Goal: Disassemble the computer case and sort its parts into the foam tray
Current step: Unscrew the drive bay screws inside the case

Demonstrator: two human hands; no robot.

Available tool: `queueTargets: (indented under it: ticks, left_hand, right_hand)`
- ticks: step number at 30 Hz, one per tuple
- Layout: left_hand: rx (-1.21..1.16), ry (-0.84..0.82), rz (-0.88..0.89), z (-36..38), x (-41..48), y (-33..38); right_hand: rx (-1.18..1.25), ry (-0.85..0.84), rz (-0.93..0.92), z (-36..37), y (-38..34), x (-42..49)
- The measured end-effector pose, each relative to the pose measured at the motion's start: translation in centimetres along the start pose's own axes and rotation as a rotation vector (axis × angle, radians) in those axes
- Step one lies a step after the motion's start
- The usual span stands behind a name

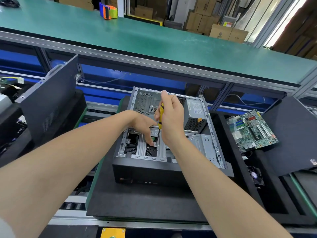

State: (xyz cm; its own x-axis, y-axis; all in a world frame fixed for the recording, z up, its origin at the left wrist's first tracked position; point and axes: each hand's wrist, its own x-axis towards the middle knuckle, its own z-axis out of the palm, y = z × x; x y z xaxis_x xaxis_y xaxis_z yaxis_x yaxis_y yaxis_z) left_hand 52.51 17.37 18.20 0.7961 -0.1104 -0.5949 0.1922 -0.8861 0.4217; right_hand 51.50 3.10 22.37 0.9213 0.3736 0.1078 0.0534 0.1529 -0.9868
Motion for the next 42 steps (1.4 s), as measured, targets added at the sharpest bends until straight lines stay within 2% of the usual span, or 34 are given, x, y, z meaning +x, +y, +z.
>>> queueTargets:
  ticks: [4, 7, 15, 19, 23, 25, 32, 35, 37, 40, 42]
  left_hand:
    - [-0.004, -0.014, -0.003, -0.2, 0.0, -0.1]
    - [-0.011, -0.027, -0.004, -0.2, 0.2, -0.1]
    - [-0.151, -0.090, 0.012, -0.5, -0.3, -0.1]
    - [-0.156, 0.009, -0.004, 0.2, 0.0, 0.2]
    - [-0.099, 0.155, 0.059, 0.8, 0.9, 0.6]
    - [-0.114, 0.173, 0.046, 1.0, 1.0, 0.7]
    - [-0.149, 0.175, 0.132, 1.0, 1.2, 0.2]
    - [-0.145, 0.074, 0.126, 0.5, 0.6, -0.1]
    - [-0.130, 0.017, 0.107, 0.2, 0.1, -0.2]
    - [-0.116, -0.016, 0.110, 0.1, 0.1, -0.4]
    - [-0.126, -0.050, 0.125, 0.0, 0.1, -0.3]
  right_hand:
    - [-0.021, 0.105, -0.050, -0.2, 0.1, -0.2]
    - [0.020, 0.198, 0.010, 0.0, 0.1, -0.3]
    - [0.184, 0.031, 0.106, -0.5, -0.3, 0.9]
    - [0.264, 0.014, 0.071, -1.6, -1.3, 2.5]
    - [0.261, 0.006, 0.069, -2.2, -1.6, 3.0]
    - [0.266, 0.009, 0.069, -2.3, -1.6, 3.1]
    - [0.242, 0.015, 0.125, -2.5, -1.8, 3.3]
    - [0.225, -0.021, 0.159, -2.4, -1.6, 2.9]
    - [0.058, -0.073, 0.121, -2.6, -1.4, 2.8]
    - [-0.627, -0.217, -0.043, -2.9, -1.4, 3.0]
    - [-1.033, -0.386, 0.023, -2.9, -1.4, 3.1]
